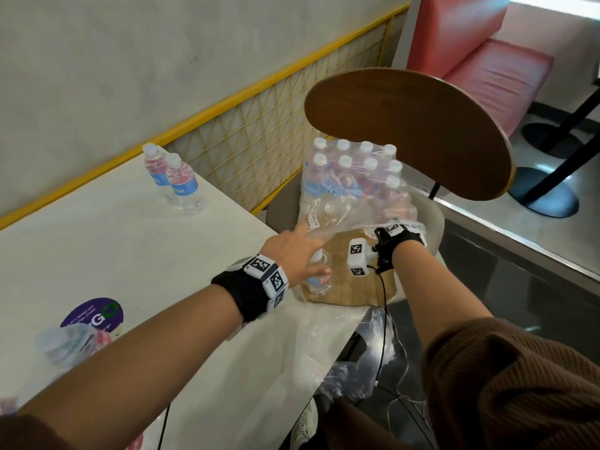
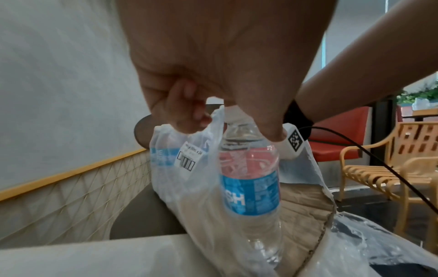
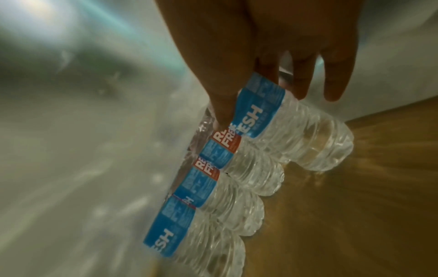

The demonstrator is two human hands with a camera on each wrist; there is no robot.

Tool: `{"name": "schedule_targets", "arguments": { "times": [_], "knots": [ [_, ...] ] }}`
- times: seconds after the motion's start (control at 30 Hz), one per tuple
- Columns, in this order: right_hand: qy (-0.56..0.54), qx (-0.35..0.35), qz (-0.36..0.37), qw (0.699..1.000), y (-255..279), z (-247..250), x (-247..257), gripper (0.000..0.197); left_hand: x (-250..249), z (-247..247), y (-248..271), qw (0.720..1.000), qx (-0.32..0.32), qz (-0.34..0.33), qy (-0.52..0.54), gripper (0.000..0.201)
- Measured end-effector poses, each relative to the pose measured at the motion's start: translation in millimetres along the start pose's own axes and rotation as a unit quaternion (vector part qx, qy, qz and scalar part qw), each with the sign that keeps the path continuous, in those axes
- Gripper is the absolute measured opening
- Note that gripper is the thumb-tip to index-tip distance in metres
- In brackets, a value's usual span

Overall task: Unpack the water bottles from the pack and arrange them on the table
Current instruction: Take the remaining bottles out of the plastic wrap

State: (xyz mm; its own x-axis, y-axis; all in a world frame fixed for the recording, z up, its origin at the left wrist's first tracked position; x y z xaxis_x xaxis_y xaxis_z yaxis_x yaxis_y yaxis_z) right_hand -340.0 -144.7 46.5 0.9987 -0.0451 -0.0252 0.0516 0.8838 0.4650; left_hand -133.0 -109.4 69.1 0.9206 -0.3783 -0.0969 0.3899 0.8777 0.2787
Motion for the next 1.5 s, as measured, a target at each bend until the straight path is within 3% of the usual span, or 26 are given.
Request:
{"name": "schedule_targets", "arguments": {
  "times": [0.17,0.3,0.43,0.47,0.57,0.77,0.93,1.2,1.33,1.4,1.5],
  "knots": [
    [0.033,-0.015,-0.008,0.999,4,-23,-7,0.064,18,3,11,0.997,0.045,0.022,0.056,0.052],
    [-0.158,-0.039,0.007,0.987,6,-49,10,0.057,50,15,29,0.995,0.035,0.042,0.079,0.049],
    [-0.262,-0.209,0.110,0.936,45,-64,55,0.055,85,32,46,0.994,0.016,0.064,0.084,0.052],
    [-0.271,-0.216,0.132,0.929,60,-65,68,0.054,92,34,50,0.994,0.013,0.070,0.088,0.052],
    [-0.326,-0.138,0.251,0.901,98,-78,107,0.063,109,36,61,0.994,0.020,0.083,0.066,0.047],
    [-0.246,0.042,0.447,0.859,138,-109,186,0.073,147,21,91,0.985,0.091,0.143,-0.025,0.041],
    [-0.184,0.123,0.528,0.820,158,-123,259,0.072,169,10,115,0.967,0.173,0.178,-0.062,0.074],
    [-0.189,0.148,0.560,0.793,158,-118,294,0.073,162,1,130,0.931,0.302,0.199,0.042,0.062],
    [-0.184,0.147,0.554,0.799,152,-108,291,0.072,145,9,130,0.921,0.341,0.182,-0.045,0.063],
    [-0.158,0.155,0.537,0.814,145,-104,284,0.077,140,6,129,0.920,0.334,0.167,-0.117,0.070],
    [-0.170,0.172,0.460,0.854,123,-90,254,0.068,135,4,117,0.938,0.259,0.156,-0.170,0.072]
  ]
}}
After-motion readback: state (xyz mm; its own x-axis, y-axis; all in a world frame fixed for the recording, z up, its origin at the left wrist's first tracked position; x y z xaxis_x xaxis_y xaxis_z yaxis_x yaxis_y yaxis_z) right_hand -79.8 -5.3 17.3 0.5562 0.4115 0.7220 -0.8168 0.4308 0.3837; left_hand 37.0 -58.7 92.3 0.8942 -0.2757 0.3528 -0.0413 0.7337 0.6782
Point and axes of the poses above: each hand's wrist, its own y-axis away from the middle knuckle, its own z-axis out of the back of the hand, x = y × z, the point moved 2 cm from there along -y, towards the middle knuckle, and after that the axes turned 9 degrees about z, right-handed, at the moved point
